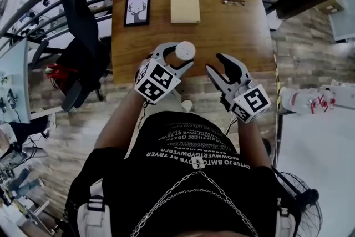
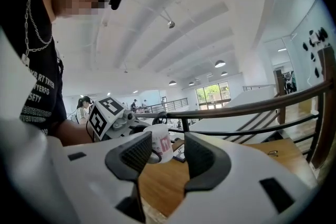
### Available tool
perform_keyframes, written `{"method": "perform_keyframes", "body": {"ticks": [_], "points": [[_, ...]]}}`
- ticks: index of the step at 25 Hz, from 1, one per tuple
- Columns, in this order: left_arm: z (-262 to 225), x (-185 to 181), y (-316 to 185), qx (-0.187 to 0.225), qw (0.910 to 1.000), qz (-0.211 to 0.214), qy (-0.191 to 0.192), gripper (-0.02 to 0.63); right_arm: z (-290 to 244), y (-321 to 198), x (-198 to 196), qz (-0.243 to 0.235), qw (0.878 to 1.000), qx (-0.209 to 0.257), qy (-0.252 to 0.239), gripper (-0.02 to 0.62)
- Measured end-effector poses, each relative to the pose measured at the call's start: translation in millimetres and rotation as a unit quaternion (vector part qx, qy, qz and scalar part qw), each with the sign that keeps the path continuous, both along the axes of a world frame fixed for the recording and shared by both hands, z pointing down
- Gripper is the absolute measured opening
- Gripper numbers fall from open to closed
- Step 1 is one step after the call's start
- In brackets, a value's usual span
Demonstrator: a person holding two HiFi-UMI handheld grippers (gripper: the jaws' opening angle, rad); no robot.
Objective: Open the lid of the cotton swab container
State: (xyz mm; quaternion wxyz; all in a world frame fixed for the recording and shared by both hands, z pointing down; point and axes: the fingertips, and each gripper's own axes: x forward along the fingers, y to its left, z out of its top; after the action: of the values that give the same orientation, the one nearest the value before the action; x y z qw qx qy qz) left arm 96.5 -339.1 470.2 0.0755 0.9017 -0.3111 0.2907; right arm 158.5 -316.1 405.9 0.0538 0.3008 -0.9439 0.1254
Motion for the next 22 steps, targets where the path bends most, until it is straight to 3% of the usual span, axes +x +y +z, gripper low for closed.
{"method": "perform_keyframes", "body": {"ticks": [9, 15, 22], "points": [[-27.5, 16.8, 33.8, -0.016, 0.9995, 0.026, -0.008, 0.268, -24.3, 28.3, -17.2, -0.053, 0.998, 0.031, 0.008, 0.183], [-43.9, 40.5, 54.2, -0.019, 0.9976, 0.066, -0.002, 0.268, -35.8, 43.1, -28.4, -0.113, 0.991, 0.058, 0.045, 0.238], [-39.3, 48.8, 70.4, -0.031, 0.994, 0.1, -0.034, 0.262, -32.1, 51.2, -34.0, -0.133, 0.987, 0.066, 0.069, 0.241]]}}
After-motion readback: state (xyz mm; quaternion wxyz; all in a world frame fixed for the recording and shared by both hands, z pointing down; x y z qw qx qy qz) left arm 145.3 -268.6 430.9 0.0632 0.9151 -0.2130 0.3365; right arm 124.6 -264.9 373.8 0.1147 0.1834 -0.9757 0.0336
